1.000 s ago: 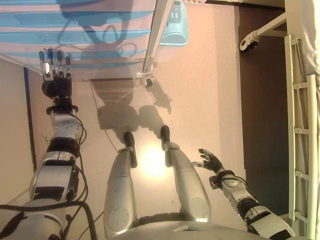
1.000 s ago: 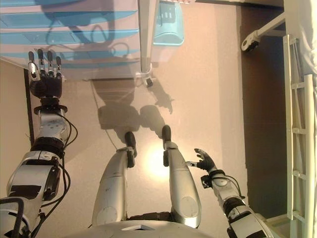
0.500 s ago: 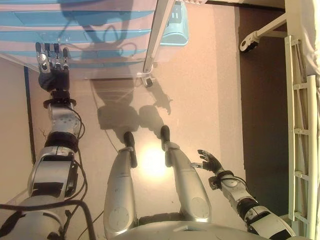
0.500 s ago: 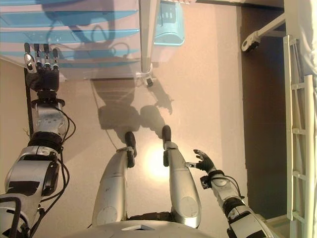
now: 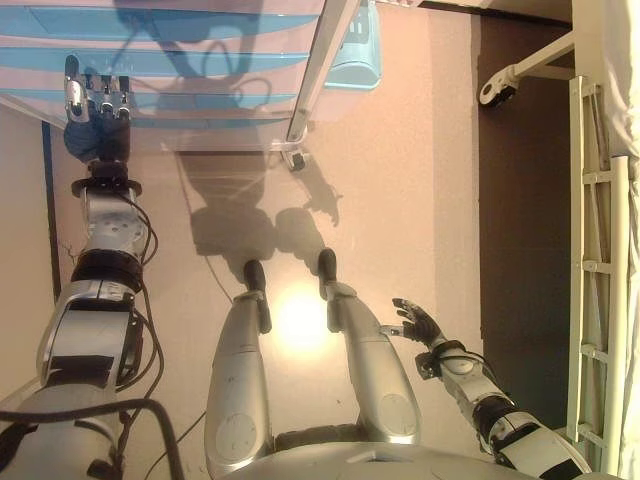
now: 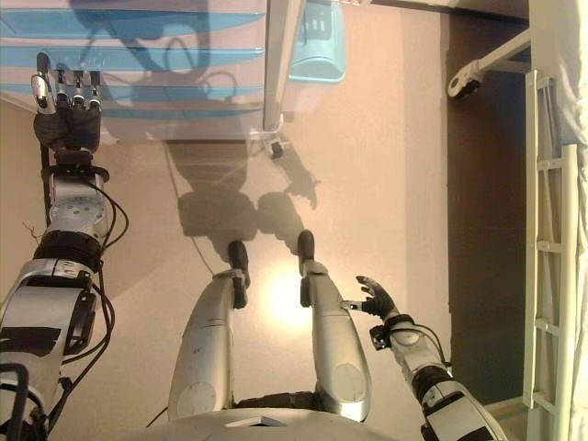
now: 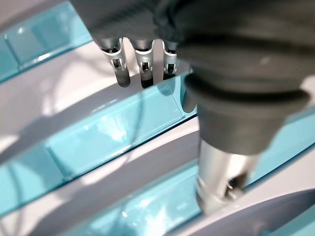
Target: Open the drawer and pick up the medicine
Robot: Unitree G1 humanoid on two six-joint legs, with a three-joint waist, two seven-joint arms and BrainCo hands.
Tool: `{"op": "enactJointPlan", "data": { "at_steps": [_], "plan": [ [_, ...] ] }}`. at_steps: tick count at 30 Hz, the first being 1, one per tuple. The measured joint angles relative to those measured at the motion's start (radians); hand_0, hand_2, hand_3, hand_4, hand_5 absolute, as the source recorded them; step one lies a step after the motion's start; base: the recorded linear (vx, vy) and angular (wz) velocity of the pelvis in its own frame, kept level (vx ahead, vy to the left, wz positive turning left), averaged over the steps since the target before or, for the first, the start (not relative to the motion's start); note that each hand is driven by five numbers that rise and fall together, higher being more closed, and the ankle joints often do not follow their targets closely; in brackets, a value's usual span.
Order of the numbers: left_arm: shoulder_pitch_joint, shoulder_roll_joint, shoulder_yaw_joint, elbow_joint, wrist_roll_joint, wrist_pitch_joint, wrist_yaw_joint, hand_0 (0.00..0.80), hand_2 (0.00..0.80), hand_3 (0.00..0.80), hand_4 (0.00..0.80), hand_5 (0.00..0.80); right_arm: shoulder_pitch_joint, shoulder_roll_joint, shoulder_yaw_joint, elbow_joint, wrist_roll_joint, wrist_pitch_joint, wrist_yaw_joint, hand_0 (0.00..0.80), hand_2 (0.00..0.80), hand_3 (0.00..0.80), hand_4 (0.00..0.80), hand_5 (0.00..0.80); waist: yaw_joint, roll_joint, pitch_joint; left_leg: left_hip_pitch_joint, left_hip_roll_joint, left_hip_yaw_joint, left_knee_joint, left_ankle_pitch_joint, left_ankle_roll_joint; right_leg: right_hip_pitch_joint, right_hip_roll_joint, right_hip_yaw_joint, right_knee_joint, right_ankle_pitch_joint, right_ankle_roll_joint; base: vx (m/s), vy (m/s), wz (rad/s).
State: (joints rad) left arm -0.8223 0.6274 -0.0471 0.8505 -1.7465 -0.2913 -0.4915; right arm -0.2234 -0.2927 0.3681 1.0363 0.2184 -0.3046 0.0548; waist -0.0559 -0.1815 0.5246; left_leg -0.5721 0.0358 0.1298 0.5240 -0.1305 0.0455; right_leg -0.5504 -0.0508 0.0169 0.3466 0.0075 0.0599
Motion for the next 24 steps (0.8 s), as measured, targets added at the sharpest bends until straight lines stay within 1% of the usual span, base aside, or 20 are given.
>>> {"op": "enactJointPlan", "data": {
  "at_steps": [1, 3, 4, 5, 10, 14, 16, 18, 19, 20, 21, 23, 24],
  "plan": [
    [0.0, -0.007, 0.0, -0.006, -0.011, 0.005, 0.0, 0.627, 0.627, 0.627, 0.627, 0.627, 0.0, 0.0, 0.0, 0.0, 0.0, 0.0, 0.0, 0.0, 0.0, 0.0, 0.0, 0.0, -0.001, 0.0, 0.0, 0.0, -0.004, -0.001, -0.009, 0.006, 0.003, -0.001, -0.004, -0.002, -0.004, 0.0, 0.0, -0.008, -0.022, 0.1],
    [0.0, -0.014, 0.001, -0.007, -0.023, 0.011, -0.005, 0.709, 0.709, 0.709, 0.709, 0.709, 0.001, 0.0, 0.0, 0.001, 0.0, -0.001, 0.0, 0.0, 0.0, 0.0, 0.0, 0.0, -0.001, 0.0, 0.0, 0.0, -0.007, -0.001, -0.016, 0.009, 0.006, 0.001, -0.007, -0.002, -0.012, 0.001, 0.002, -0.006, -0.01, 0.04],
    [0.0, -0.017, 0.001, -0.008, -0.026, 0.013, -0.009, 0.775, 0.775, 0.775, 0.775, 0.775, 0.001, 0.0, 0.0, 0.001, -0.001, -0.001, 0.0, 0.0, 0.0, 0.0, 0.0, 0.0, 0.0, 0.0, 0.0, 0.001, -0.008, -0.002, -0.017, 0.01, 0.007, 0.001, -0.008, -0.002, -0.016, 0.002, 0.002, 0.0, 0.0, 0.0],
    [0.0, -0.023, 0.001, -0.008, -0.039, 0.018, -0.019, 0.8, 0.8, 0.8, 0.8, 0.8, 0.001, 0.0, 0.0, 0.0, -0.002, -0.002, -0.001, 0.0, 0.0, 0.0, 0.0, 0.0, 0.0, 0.0, 0.0, 0.001, -0.01, -0.005, -0.019, 0.01, 0.007, 0.001, -0.009, -0.003, -0.018, 0.002, 0.002, 0.0, 0.0, 0.0],
    [0.037, -0.048, 0.001, -0.045, -0.041, 0.029, -0.029, 0.8, 0.8, 0.8, 0.8, 0.8, 0.001, 0.0, 0.002, -0.001, -0.004, 0.001, -0.002, 0.0, 0.0, 0.0, 0.0, 0.0, 0.0, 0.0, 0.0, 0.032, -0.02, -0.018, -0.044, 0.012, 0.01, 0.025, -0.016, -0.008, -0.017, 0.001, 0.002, -0.047, -0.01, 0.07],
    [0.115, -0.091, -0.001, -0.085, -0.061, 0.045, -0.064, 0.8, 0.8, 0.8, 0.8, 0.8, 0.001, 0.0, 0.002, -0.005, -0.014, 0.003, -0.003, 0.0, 0.0, 0.0, 0.0, 0.0, 0.012, 0.0, 0.0, 0.08, -0.036, -0.027, -0.083, 0.025, 0.014, 0.058, -0.031, -0.03, -0.016, 0.001, 0.002, -0.063, -0.01, 0.1],
    [0.157, -0.128, -0.002, -0.106, -0.062, 0.052, -0.095, 0.8, 0.8, 0.8, 0.8, 0.8, 0.001, 0.0, 0.002, -0.005, -0.018, 0.004, -0.007, 0.0, 0.0, 0.0, 0.0, 0.0, 0.027, 0.0, 0.0, 0.104, -0.043, -0.034, -0.109, 0.034, 0.015, 0.072, -0.038, -0.038, -0.012, 0.001, 0.002, -0.086, -0.053, 0.16],
    [0.215, -0.156, -0.006, -0.152, -0.073, 0.052, -0.106, 0.8, 0.8, 0.8, 0.8, 0.8, 0.0, 0.0, 0.003, -0.01, -0.037, 0.004, -0.012, 0.0, 0.0, 0.0, 0.0, 0.0, 0.035, 0.001, 0.0, 0.124, -0.05, -0.047, -0.129, 0.043, 0.014, 0.088, -0.044, -0.06, -0.013, -0.001, 0.004, -0.084, -0.1, 0.21],
    [0.253, -0.165, -0.011, -0.185, -0.081, 0.053, -0.108, 0.8, 0.8, 0.8, 0.8, 0.8, 0.0, 0.0, 0.003, -0.02, -0.046, 0.005, -0.019, 0.0, 0.0, 0.0, 0.0, 0.0, 0.037, 0.001, 0.001, 0.133, -0.055, -0.06, -0.14, 0.052, 0.011, 0.098, -0.046, -0.065, -0.012, -0.002, 0.005, -0.093, -0.127, 0.29],
    [0.281, -0.175, -0.021, -0.204, -0.083, 0.053, -0.111, 0.8, 0.8, 0.8, 0.8, 0.8, 0.001, 0.0, 0.003, -0.024, -0.052, 0.005, -0.025, 0.0, 0.0, 0.0, 0.0, 0.0, 0.046, 0.002, 0.001, 0.145, -0.059, -0.068, -0.154, 0.06, 0.009, 0.107, -0.051, -0.079, -0.011, -0.006, 0.005, -0.058, -0.129, 0.29],
    [0.312, -0.19, -0.031, -0.223, -0.083, 0.053, -0.111, 0.8, 0.8, 0.8, 0.8, 0.8, 0.001, 0.0, 0.003, -0.025, -0.056, 0.007, -0.03, 0.0, 0.0, 0.0, 0.0, 0.0, 0.059, 0.002, 0.002, 0.16, -0.061, -0.076, -0.167, 0.065, 0.006, 0.12, -0.054, -0.093, -0.011, -0.011, -0.001, -0.061, -0.13, 0.32],
    [0.387, -0.22, -0.035, -0.26, -0.079, 0.054, -0.111, 0.8, 0.8, 0.8, 0.8, 0.8, 0.0, 0.001, 0.002, -0.036, -0.065, 0.018, -0.039, 0.0, 0.0, 0.0, 0.0, 0.0, 0.069, 0.004, 0.003, 0.197, -0.072, -0.108, -0.2, 0.083, -0.004, 0.159, -0.064, -0.121, -0.012, -0.03, -0.004, -0.027, -0.11, 0.42],
    [0.428, -0.24, -0.038, -0.273, -0.077, 0.054, -0.111, 0.8, 0.8, 0.8, 0.8, 0.8, 0.0, 0.001, 0.001, -0.036, -0.08, 0.024, -0.05, 0.0, 0.0, 0.0, 0.0, 0.0, 0.082, 0.004, 0.003, 0.222, -0.076, -0.116, -0.219, 0.091, -0.009, 0.178, -0.07, -0.134, -0.012, -0.046, -0.003, -0.017, -0.071, 0.39]
  ]
}}
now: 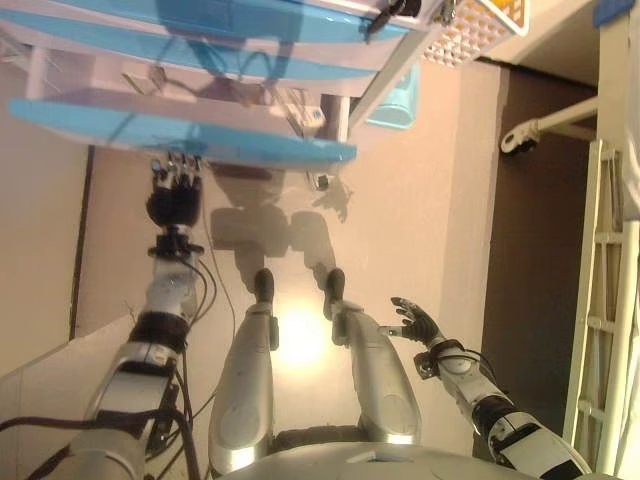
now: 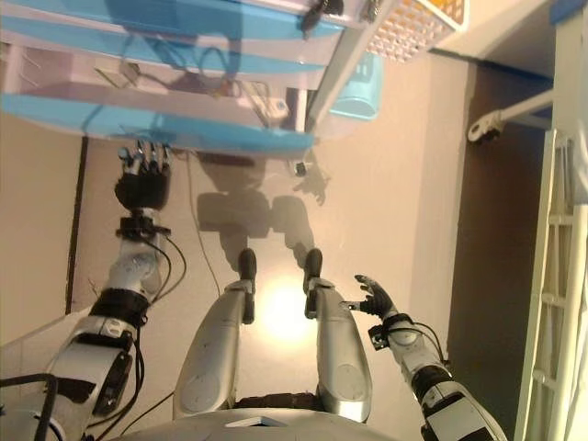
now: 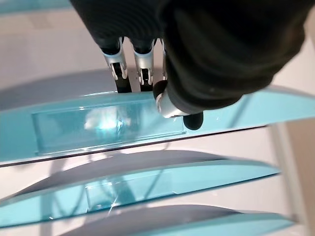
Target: Open the drawer and pick up the medicine
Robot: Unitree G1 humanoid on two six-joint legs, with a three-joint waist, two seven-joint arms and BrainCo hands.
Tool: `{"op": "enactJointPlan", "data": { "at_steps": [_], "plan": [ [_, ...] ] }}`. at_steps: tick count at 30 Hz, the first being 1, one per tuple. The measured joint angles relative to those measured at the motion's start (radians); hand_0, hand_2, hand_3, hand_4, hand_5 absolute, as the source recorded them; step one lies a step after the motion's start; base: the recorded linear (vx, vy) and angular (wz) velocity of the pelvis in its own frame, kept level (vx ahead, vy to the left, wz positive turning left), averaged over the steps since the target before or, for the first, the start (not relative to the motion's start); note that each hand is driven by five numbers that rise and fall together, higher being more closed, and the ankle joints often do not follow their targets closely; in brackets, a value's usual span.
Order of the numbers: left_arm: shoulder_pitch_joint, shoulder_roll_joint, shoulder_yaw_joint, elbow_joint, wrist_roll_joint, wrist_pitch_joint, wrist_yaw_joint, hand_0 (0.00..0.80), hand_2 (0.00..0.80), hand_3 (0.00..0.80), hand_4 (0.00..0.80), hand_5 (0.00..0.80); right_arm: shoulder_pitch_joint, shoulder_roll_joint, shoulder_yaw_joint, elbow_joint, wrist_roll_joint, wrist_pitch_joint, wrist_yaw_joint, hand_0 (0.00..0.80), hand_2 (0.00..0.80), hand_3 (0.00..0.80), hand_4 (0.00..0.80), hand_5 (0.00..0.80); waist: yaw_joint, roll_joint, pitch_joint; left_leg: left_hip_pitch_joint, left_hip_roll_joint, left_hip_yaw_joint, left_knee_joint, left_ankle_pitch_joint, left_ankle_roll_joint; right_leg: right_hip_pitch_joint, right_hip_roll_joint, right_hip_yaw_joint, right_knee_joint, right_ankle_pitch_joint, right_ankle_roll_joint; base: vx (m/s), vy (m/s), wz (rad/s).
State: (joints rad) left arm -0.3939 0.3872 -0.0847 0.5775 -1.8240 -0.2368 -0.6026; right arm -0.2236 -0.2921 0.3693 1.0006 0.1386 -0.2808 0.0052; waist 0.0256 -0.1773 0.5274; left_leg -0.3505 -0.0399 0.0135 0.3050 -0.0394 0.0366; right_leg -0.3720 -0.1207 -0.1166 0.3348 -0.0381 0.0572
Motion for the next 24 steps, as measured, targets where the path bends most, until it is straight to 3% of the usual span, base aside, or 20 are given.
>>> {"op": "enactJointPlan", "data": {
  "at_steps": [5, 9, 12, 15, 19, 20, 21, 22, 24],
  "plan": [
    [0.225, -0.067, 0.022, -0.055, 0.021, 0.02, -0.046, 0.8, 0.8, 0.8, 0.8, 0.8, 0.004, -0.001, -0.027, -0.034, -0.073, 0.031, -0.01, 0.0, 0.0, 0.0, 0.0, 0.0, 0.058, 0.018, 0.012, 0.1, -0.012, -0.075, -0.097, 0.049, -0.041, 0.092, -0.006, -0.067, -0.001, -0.066, -0.033, -0.028, -0.034, 0.42],
    [0.367, -0.074, 0.122, -0.056, 0.038, 0.089, -0.083, 0.8, 0.8, 0.8, 0.8, 0.8, 0.01, -0.004, -0.101, -0.035, -0.113, 0.05, 0.005, 0.0, 0.0, 0.0, 0.0, 0.0, 0.123, 0.022, 0.013, 0.17, 0.009, -0.122, -0.18, 0.074, -0.078, 0.138, -0.002, -0.121, 0.032, -0.109, -0.069, 0.016, -0.033, 0.37],
    [0.453, -0.115, 0.194, -0.055, 0.034, 0.108, -0.086, 0.8, 0.8, 0.8, 0.8, 0.8, 0.016, -0.02, -0.145, -0.037, -0.129, 0.062, 0.028, 0.0, 0.0, 0.0, 0.0, 0.0, 0.159, 0.028, 0.012, 0.215, 0.026, -0.138, -0.223, 0.074, -0.08, 0.173, 0.001, -0.153, 0.051, -0.144, -0.086, 0.043, -0.031, 0.3],
    [0.493, -0.147, 0.23, -0.029, 0.015, 0.157, -0.114, 0.8, 0.8, 0.8, 0.8, 0.8, 0.015, -0.038, -0.182, -0.026, -0.131, 0.07, 0.051, 0.0, 0.0, 0.0, 0.0, 0.0, 0.192, 0.045, 0.01, 0.234, 0.041, -0.162, -0.235, 0.084, -0.076, 0.205, 0.006, -0.194, 0.05, -0.163, -0.1, 0.09, -0.013, 0.3],
    [0.451, -0.169, 0.257, 0.051, 0.022, 0.198, -0.135, 0.8, 0.8, 0.8, 0.8, 0.8, -0.013, -0.039, -0.213, -0.023, -0.131, 0.077, 0.075, 0.0, 0.0, 0.0, 0.0, 0.0, 0.196, 0.055, 0.008, 0.288, 0.04, -0.197, -0.245, 0.092, -0.108, 0.266, 0.01, -0.205, 0.051, -0.194, -0.097, 0.102, 0.033, 0.28],
    [0.435, -0.172, 0.264, 0.083, 0.035, 0.209, -0.143, 0.656, 0.656, 0.656, 0.656, 0.656, -0.016, -0.038, -0.221, -0.022, -0.132, 0.077, 0.08, 0.0, 0.0, 0.0, 0.0, 0.0, 0.195, 0.061, 0.007, 0.294, 0.04, -0.203, -0.245, 0.096, -0.114, 0.276, 0.009, -0.203, 0.049, -0.195, -0.094, 0.087, 0.063, 0.26],
    [0.426, -0.177, 0.28, 0.101, 0.063, 0.22, -0.143, 0.107, 0.107, 0.107, 0.107, 0.107, -0.019, -0.037, -0.224, -0.022, -0.132, 0.077, 0.087, 0.0, 0.0, 0.0, 0.0, 0.0, 0.194, 0.067, 0.008, 0.307, 0.04, -0.21, -0.246, 0.096, -0.115, 0.292, 0.007, -0.202, 0.047, -0.199, -0.091, 0.072, 0.059, 0.23],
    [0.422, -0.179, 0.282, 0.118, 0.082, 0.224, -0.143, 0.0, 0.0, 0.0, 0.0, 0.0, -0.02, -0.036, -0.225, -0.022, -0.133, 0.077, 0.091, 0.0, 0.0, 0.0, 0.0, 0.0, 0.194, 0.073, 0.005, 0.316, 0.038, -0.212, -0.245, 0.097, -0.115, 0.303, 0.005, -0.202, 0.046, -0.202, -0.088, 0.054, 0.036, 0.19],
    [0.413, -0.184, 0.282, 0.152, 0.131, 0.225, -0.141, 0.0, 0.0, 0.0, 0.0, 0.0, -0.016, -0.037, -0.237, -0.017, -0.143, 0.076, 0.092, 0.0, 0.0, 0.0, 0.0, 0.0, 0.192, 0.088, -0.011, 0.32, 0.035, -0.213, -0.247, 0.095, -0.113, 0.311, 0.002, -0.202, 0.043, -0.206, -0.084, 0.069, 0.039, 0.12]
  ]
}}
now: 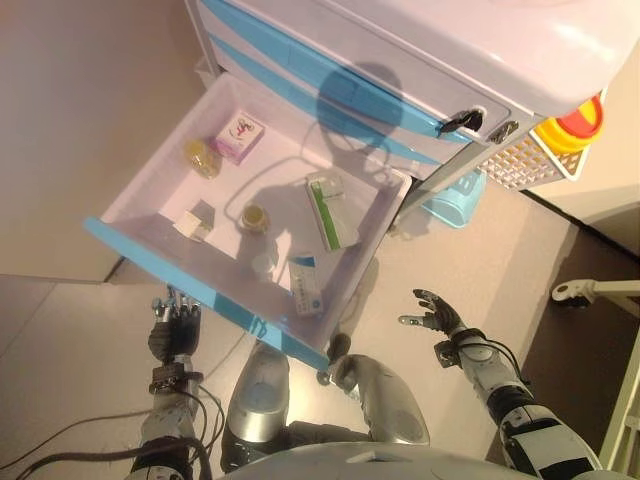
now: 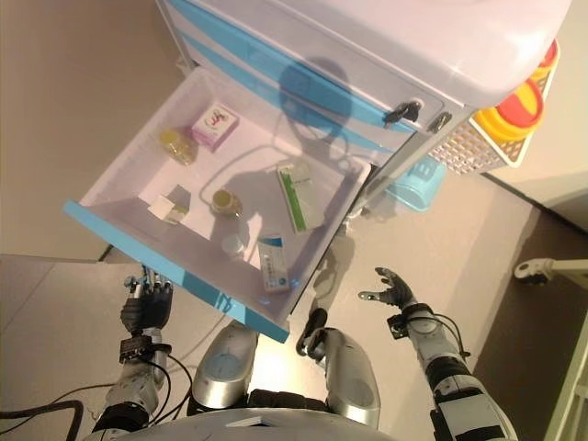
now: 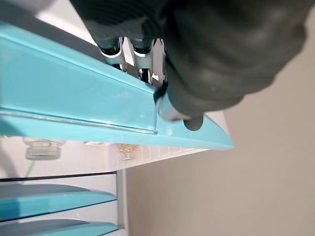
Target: Open the drawer and pick up the medicine
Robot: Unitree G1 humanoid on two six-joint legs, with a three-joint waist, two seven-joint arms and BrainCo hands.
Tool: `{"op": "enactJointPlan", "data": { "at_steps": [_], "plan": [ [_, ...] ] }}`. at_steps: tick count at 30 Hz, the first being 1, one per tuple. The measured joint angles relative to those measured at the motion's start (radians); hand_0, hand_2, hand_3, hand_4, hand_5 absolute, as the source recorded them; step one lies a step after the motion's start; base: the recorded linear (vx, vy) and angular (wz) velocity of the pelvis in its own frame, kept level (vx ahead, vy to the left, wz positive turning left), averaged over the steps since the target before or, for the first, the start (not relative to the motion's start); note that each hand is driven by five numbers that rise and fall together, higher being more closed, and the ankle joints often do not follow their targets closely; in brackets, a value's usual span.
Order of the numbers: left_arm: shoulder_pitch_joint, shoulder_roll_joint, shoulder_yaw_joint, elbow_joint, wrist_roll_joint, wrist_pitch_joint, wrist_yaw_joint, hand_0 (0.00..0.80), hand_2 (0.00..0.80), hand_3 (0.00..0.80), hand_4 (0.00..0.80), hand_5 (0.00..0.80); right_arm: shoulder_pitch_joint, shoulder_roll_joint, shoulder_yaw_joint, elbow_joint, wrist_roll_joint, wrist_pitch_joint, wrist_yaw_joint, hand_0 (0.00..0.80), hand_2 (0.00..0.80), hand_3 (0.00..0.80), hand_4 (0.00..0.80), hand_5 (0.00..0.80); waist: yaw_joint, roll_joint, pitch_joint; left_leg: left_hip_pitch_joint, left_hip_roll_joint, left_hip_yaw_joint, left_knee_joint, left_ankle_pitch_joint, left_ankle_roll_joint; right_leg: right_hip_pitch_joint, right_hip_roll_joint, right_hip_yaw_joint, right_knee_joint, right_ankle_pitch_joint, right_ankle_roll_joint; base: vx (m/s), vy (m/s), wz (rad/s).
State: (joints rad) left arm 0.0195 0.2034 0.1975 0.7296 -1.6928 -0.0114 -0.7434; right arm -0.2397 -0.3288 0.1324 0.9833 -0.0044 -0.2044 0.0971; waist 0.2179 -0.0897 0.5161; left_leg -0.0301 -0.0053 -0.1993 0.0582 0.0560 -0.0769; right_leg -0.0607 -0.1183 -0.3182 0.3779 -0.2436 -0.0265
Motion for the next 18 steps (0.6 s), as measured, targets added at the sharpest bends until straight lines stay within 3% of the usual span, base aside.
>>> {"op": "enactJointPlan", "data": {
  "at_steps": [3, 5, 9, 11, 14, 18],
  "plan": [
    [-0.024, -0.001, 0.004, 0.064, 0.14, -0.035, 0.069, 0.0, 0.0, 0.0, 0.0, 0.0, 0.017, 0.0, -0.007, 0.034, -0.022, -0.009, -0.001, 0.0, 0.0, 0.0, 0.0, 0.0, -0.009, 0.033, -0.051, 0.001, -0.003, 0.001, -0.003, -0.003, 0.005, 0.001, -0.004, 0.0, 0.002, -0.002, 0.003, 0.072, 0.018, 0.04],
    [-0.022, -0.003, -0.001, 0.117, 0.258, -0.083, 0.154, 0.0, 0.0, 0.0, 0.0, 0.0, 0.052, -0.001, -0.011, 0.059, -0.037, -0.013, -0.01, 0.0, 0.0, 0.0, 0.0, 0.0, -0.023, 0.058, -0.124, 0.001, -0.006, 0.001, -0.011, -0.005, 0.008, -0.001, -0.006, 0.001, -0.001, -0.004, 0.007, 0.04, 0.014, 0.03],
    [0.001, 0.017, -0.017, 0.216, 0.669, -0.245, 0.44, 0.0, 0.0, 0.0, 0.0, 0.0, 0.152, -0.034, -0.01, 0.124, -0.075, -0.015, -0.112, 0.0, 0.0, 0.0, 0.0, 0.0, -0.054, 0.128, -0.278, 0.021, -0.012, 0.007, -0.015, -0.009, 0.014, 0.028, -0.004, 0.002, -0.036, -0.005, 0.014, 0.036, 0.001, 0.02],
    [0.009, 0.049, -0.052, 0.275, 0.85, -0.261, 0.572, 0.0, 0.0, 0.0, 0.0, 0.0, 0.169, -0.054, -0.011, 0.131, -0.075, -0.018, -0.164, 0.0, 0.0, 0.0, 0.0, 0.0, -0.076, 0.145, -0.328, 0.019, -0.011, 0.03, -0.015, -0.011, 0.014, 0.027, 0.006, 0.01, -0.046, -0.005, 0.014, 0.013, -0.002, -0.05],
    [0.028, 0.066, -0.11, 0.29, 0.98, -0.25, 0.677, 0.0, 0.0, 0.0, 0.0, 0.0, 0.198, -0.086, -0.011, 0.063, -0.075, -0.021, -0.212, 0.0, 0.0, 0.0, 0.0, 0.0, -0.107, 0.145, -0.347, 0.026, 0.003, 0.073, -0.014, -0.012, 0.013, 0.018, 0.021, 0.04, -0.047, 0.0, 0.008, 0.024, -0.005, -0.25],
    [0.059, 0.091, -0.169, 0.325, 1.191, -0.23, 0.769, 0.0, 0.0, 0.0, 0.0, 0.0, 0.28, -0.113, -0.021, -0.209, -0.073, -0.012, -0.264, 0.0, 0.0, 0.0, 0.0, 0.0, -0.15, 0.1, -0.374, 0.023, 0.025, 0.125, -0.015, -0.016, 0.01, -0.007, 0.051, 0.091, -0.065, 0.017, 0.002, 0.028, 0.004, -0.4]
  ]
}}
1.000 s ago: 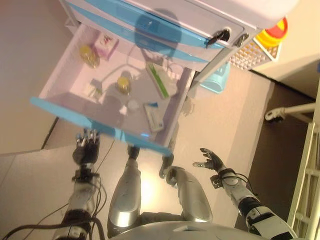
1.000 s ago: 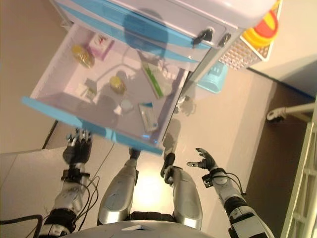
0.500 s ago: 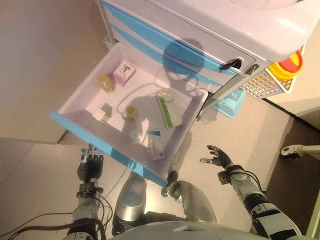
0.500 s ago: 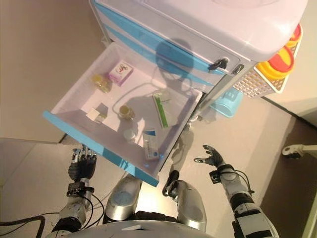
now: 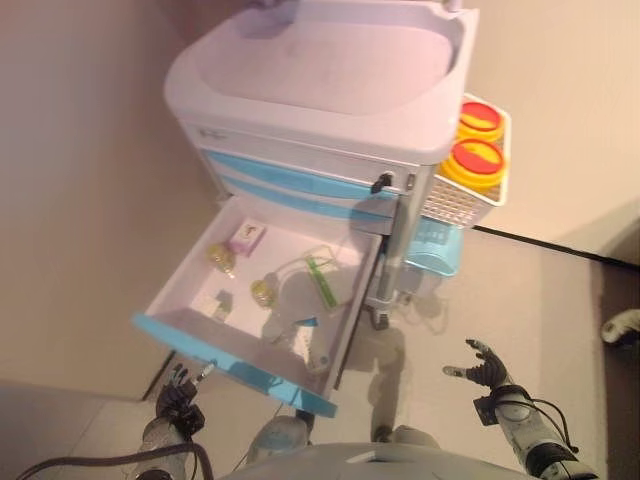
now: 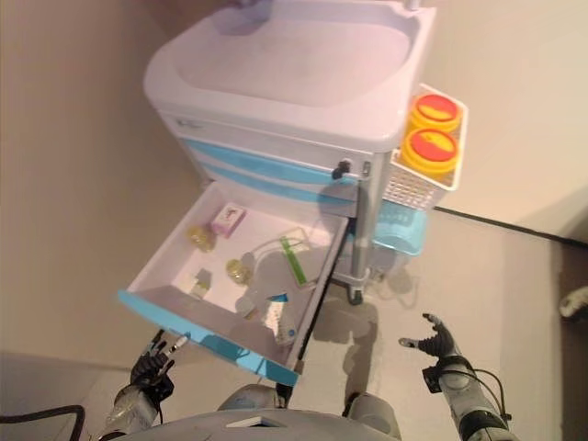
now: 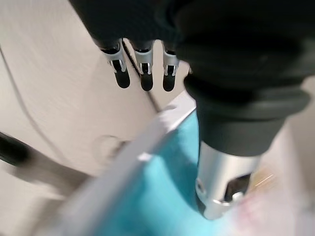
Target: Open the drawer and pick up the medicine
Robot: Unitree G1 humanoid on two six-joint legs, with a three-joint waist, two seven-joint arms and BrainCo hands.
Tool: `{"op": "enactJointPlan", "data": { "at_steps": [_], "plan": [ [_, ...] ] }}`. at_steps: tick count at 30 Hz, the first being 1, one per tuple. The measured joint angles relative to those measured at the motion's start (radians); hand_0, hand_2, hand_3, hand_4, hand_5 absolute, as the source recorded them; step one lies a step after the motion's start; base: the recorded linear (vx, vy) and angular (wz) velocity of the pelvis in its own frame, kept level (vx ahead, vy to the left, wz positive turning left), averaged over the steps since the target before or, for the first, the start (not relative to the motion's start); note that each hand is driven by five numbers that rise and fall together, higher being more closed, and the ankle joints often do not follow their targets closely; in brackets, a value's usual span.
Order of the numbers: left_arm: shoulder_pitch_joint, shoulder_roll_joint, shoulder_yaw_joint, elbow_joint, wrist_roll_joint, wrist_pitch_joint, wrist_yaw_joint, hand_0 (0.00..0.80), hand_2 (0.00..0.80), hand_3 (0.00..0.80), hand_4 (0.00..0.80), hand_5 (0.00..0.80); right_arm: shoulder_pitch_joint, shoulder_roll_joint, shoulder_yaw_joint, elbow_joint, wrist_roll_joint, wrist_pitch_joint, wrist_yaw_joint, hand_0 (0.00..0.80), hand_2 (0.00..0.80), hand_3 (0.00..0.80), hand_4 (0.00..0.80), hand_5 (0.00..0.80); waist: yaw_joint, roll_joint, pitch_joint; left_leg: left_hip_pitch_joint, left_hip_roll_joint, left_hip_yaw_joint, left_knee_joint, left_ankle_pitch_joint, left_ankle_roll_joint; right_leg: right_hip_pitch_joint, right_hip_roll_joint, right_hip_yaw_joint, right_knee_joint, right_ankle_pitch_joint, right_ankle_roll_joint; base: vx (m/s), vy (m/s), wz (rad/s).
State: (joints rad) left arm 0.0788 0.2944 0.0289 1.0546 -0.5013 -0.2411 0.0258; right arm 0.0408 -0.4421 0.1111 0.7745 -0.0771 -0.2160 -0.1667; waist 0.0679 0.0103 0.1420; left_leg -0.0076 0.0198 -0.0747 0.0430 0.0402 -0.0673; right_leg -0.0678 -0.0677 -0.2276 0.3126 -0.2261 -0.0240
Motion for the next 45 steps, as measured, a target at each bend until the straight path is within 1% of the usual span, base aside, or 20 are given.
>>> {"op": "enactJointPlan", "data": {
  "at_steps": [1, 2, 5, 7, 8, 10, 12, 15, 19, 22, 25, 26, 28, 29, 31, 33, 37, 40, 43, 45],
  "plan": [
    [0.015, 0.013, -0.018, 0.003, 0.056, 0.003, 0.018, 0.0, 0.0, 0.0, 0.0, 0.0, 0.032, -0.027, 0.0, -0.132, 0.0, 0.003, 0.001, 0.0, 0.0, 0.0, 0.0, 0.0, -0.014, 0.004, -0.009, 0.0, 0.003, 0.01, 0.0, 0.0, 0.0, 0.004, 0.006, 0.012, -0.015, 0.011, 0.0, 0.017, 0.032, -0.42],
    [0.021, 0.018, -0.033, 0.021, 0.09, 0.011, 0.029, 0.0, 0.0, 0.0, 0.0, 0.0, 0.041, -0.044, -0.002, -0.216, -0.001, 0.004, 0.003, 0.0, 0.0, 0.0, 0.0, 0.0, -0.029, -0.003, -0.014, 0.001, 0.006, 0.023, -0.004, -0.001, 0.001, 0.0, 0.012, 0.028, -0.027, 0.021, 0.002, 0.018, 0.049, -0.4],
    [0.029, 0.018, -0.056, 0.064, 0.18, 0.027, 0.027, 0.0, 0.0, 0.0, 0.0, 0.0, 0.047, -0.059, -0.028, -0.413, -0.03, -0.026, 0.053, 0.0, 0.0, 0.0, 0.0, 0.0, -0.061, 0.0, -0.023, 0.01, 0.009, 0.053, -0.018, -0.004, 0.005, 0.001, 0.026, 0.064, -0.056, 0.049, 0.012, 0.016, 0.055, -0.38],
    [0.021, 0.017, -0.08, 0.088, 0.242, 0.031, 0.018, 0.0, 0.0, 0.0, 0.0, 0.0, 0.047, -0.095, -0.018, -0.531, -0.06, -0.079, 0.155, 0.0, 0.0, 0.0, 0.0, 0.0, -0.081, -0.006, -0.028, 0.013, 0.003, 0.075, -0.022, -0.008, 0.016, -0.004, 0.031, 0.109, -0.067, 0.063, 0.02, 0.016, 0.037, -0.32],
    [0.016, 0.016, -0.083, 0.092, 0.261, 0.039, 0.011, 0.0, 0.0, 0.0, 0.0, 0.0, 0.044, -0.111, -0.016, -0.572, -0.066, -0.111, 0.195, 0.0, 0.0, 0.0, 0.0, 0.0, -0.087, -0.005, -0.035, 0.012, -0.001, 0.08, -0.025, -0.007, 0.021, -0.01, 0.028, 0.119, -0.069, 0.067, 0.024, 0.015, 0.027, -0.25],
    [0.007, 0.012, -0.087, 0.104, 0.271, 0.043, -0.003, 0.0, 0.0, 0.0, 0.0, 0.0, 0.043, -0.162, -0.004, -0.677, -0.062, -0.141, 0.301, 0.0, 0.0, 0.0, 0.0, 0.0, -0.096, -0.007, -0.042, 0.013, -0.007, 0.1, -0.035, -0.006, 0.031, -0.015, 0.025, 0.14, -0.075, 0.075, 0.033, 0.006, 0.023, -0.2],
    [-0.004, 0.014, -0.093, 0.112, 0.286, 0.043, -0.022, 0.0, 0.0, 0.0, 0.0, 0.0, 0.041, -0.209, 0.012, -0.756, -0.059, -0.193, 0.394, 0.0, 0.0, 0.0, 0.0, 0.0, -0.098, -0.01, -0.049, 0.01, -0.008, 0.102, -0.035, -0.005, 0.036, -0.012, 0.021, 0.142, -0.091, 0.086, 0.039, -0.006, 0.018, -0.07],
    [-0.025, 0.015, -0.113, 0.118, 0.293, 0.045, -0.042, 0.0, 0.0, 0.0, 0.0, 0.0, 0.001, -0.258, 0.071, -0.85, -0.048, -0.227, 0.502, 0.0, 0.0, 0.0, 0.0, 0.0, -0.092, -0.011, -0.051, 0.004, -0.012, 0.102, -0.038, -0.001, 0.043, -0.013, 0.016, 0.14, -0.105, 0.094, 0.045, -0.006, 0.005, 0.02],
    [-0.062, 0.013, -0.188, 0.137, 0.339, 0.06, -0.058, 0.0, 0.0, 0.0, 0.0, 0.0, -0.184, -0.285, 0.202, -0.928, -0.039, -0.261, 0.568, 0.0, 0.0, 0.0, 0.0, 0.0, -0.068, -0.008, -0.05, -0.006, -0.021, 0.1, -0.039, 0.004, 0.049, -0.011, 0.01, 0.134, -0.123, 0.106, 0.052, -0.026, 0.015, 0.06],
    [-0.082, 0.008, -0.255, 0.174, 0.385, 0.135, -0.064, 0.0, 0.0, 0.0, 0.0, 0.0, -0.341, -0.268, 0.277, -0.936, -0.042, -0.262, 0.569, 0.0, 0.0, 0.0, 0.0, 0.0, -0.033, -0.016, -0.027, -0.007, -0.022, 0.094, -0.048, 0.012, 0.051, -0.008, 0.006, 0.119, -0.129, 0.109, 0.054, -0.017, 0.012, 0.13],
    [-0.074, 0.001, -0.307, 0.186, 0.397, 0.164, -0.074, 0.0, 0.0, 0.0, 0.0, 0.0, -0.441, -0.247, 0.324, -0.937, -0.068, -0.234, 0.564, 0.0, 0.0, 0.0, 0.0, 0.0, -0.006, -0.036, 0.003, -0.027, -0.025, 0.05, -0.048, 0.023, 0.05, 0.003, 0.003, 0.08, -0.144, 0.115, 0.05, -0.015, -0.001, 0.4],
    [-0.081, -0.008, -0.311, 0.185, 0.397, 0.173, -0.074, 0.0, 0.0, 0.0, 0.0, 0.0, -0.478, -0.243, 0.347, -0.932, -0.083, -0.215, 0.56, 0.0, 0.0, 0.0, 0.0, 0.0, 0.014, -0.036, 0.012, -0.033, -0.026, 0.039, -0.048, 0.025, 0.049, 0.003, 0.0, 0.068, -0.147, 0.116, 0.048, 0.01, 0.0, 0.39],
    [-0.078, -0.016, -0.31, 0.185, 0.395, 0.173, -0.073, 0.0, 0.0, 0.0, 0.0, 0.0, -0.535, -0.237, 0.394, -0.899, -0.111, -0.186, 0.544, 0.0, 0.0, 0.0, 0.0, 0.0, 0.056, -0.027, 0.025, -0.038, -0.036, 0.014, -0.048, 0.029, 0.049, 0.018, -0.005, 0.041, -0.156, 0.116, 0.048, 0.033, 0.006, 0.43],
    [-0.079, -0.015, -0.31, 0.185, 0.394, 0.175, -0.073, 0.0, 0.0, 0.0, 0.0, 0.0, -0.554, -0.229, 0.415, -0.874, -0.115, -0.168, 0.536, 0.0, 0.0, 0.0, 0.0, 0.0, 0.066, -0.024, 0.031, -0.036, -0.039, 0.0, -0.048, 0.031, 0.049, 0.029, -0.008, 0.022, -0.162, 0.115, 0.05, 0.056, 0.01, 0.52],
    [-0.076, -0.013, -0.307, 0.183, 0.392, 0.179, -0.071, 0.0, 0.0, 0.0, 0.0, 0.0, -0.572, -0.193, 0.432, -0.818, -0.139, -0.135, 0.52, 0.0, 0.0, 0.0, 0.0, 0.0, 0.103, -0.021, 0.035, -0.038, -0.041, -0.016, -0.048, 0.031, 0.05, 0.048, -0.009, 0.001, -0.177, 0.114, 0.051, 0.059, 0.011, 0.42],
    [-0.074, -0.012, -0.307, 0.183, 0.392, 0.187, -0.071, 0.0, 0.0, 0.0, 0.0, 0.0, -0.58, -0.162, 0.454, -0.758, -0.163, -0.106, 0.503, 0.0, 0.0, 0.0, 0.0, 0.0, 0.125, -0.022, 0.042, -0.035, -0.043, -0.041, -0.048, 0.031, 0.049, 0.07, -0.01, -0.027, -0.194, 0.113, 0.052, 0.064, 0.021, 0.37],
    [-0.057, -0.012, -0.297, 0.184, 0.392, 0.198, -0.072, 0.0, 0.0, 0.0, 0.0, 0.0, -0.597, -0.12, 0.497, -0.623, -0.269, -0.086, 0.442, 0.0, 0.0, 0.0, 0.0, 0.0, 0.16, -0.028, 0.047, -0.032, -0.055, -0.075, -0.048, 0.032, 0.049, 0.108, -0.015, -0.076, -0.223, 0.111, 0.055, 0.069, 0.025, 0.35],
    [-0.043, -0.012, -0.279, 0.179, 0.393, 0.2, -0.074, 0.0, 0.0, 0.0, 0.0, 0.0, -0.617, -0.109, 0.533, -0.527, -0.354, -0.074, 0.378, 0.0, 0.0, 0.0, 0.0, 0.0, 0.201, -0.031, 0.049, -0.036, -0.057, -0.086, -0.048, 0.032, 0.049, 0.114, -0.021, -0.091, -0.227, 0.109, 0.058, 0.059, 0.031, 0.18],
    [-0.023, -0.011, -0.267, 0.177, 0.395, 0.202, -0.076, 0.0, 0.0, 0.0, 0.0, 0.0, -0.661, -0.081, 0.571, -0.423, -0.435, -0.061, 0.318, 0.0, 0.0, 0.0, 0.0, 0.0, 0.215, -0.03, 0.053, -0.038, -0.067, -0.109, -0.047, 0.035, 0.051, 0.124, -0.023, -0.114, -0.23, 0.106, 0.063, 0.044, 0.007, 0.21],
    [-0.019, -0.01, -0.266, 0.171, 0.395, 0.2, -0.078, 0.0, 0.0, 0.0, 0.0, 0.0, -0.677, -0.075, 0.581, -0.36, -0.483, -0.042, 0.275, 0.0, 0.0, 0.0, 0.0, 0.0, 0.241, -0.031, 0.059, -0.038, -0.072, -0.125, -0.046, 0.036, 0.052, 0.134, -0.024, -0.132, -0.235, 0.105, 0.065, 0.012, -0.014, 0.27]
  ]
}}
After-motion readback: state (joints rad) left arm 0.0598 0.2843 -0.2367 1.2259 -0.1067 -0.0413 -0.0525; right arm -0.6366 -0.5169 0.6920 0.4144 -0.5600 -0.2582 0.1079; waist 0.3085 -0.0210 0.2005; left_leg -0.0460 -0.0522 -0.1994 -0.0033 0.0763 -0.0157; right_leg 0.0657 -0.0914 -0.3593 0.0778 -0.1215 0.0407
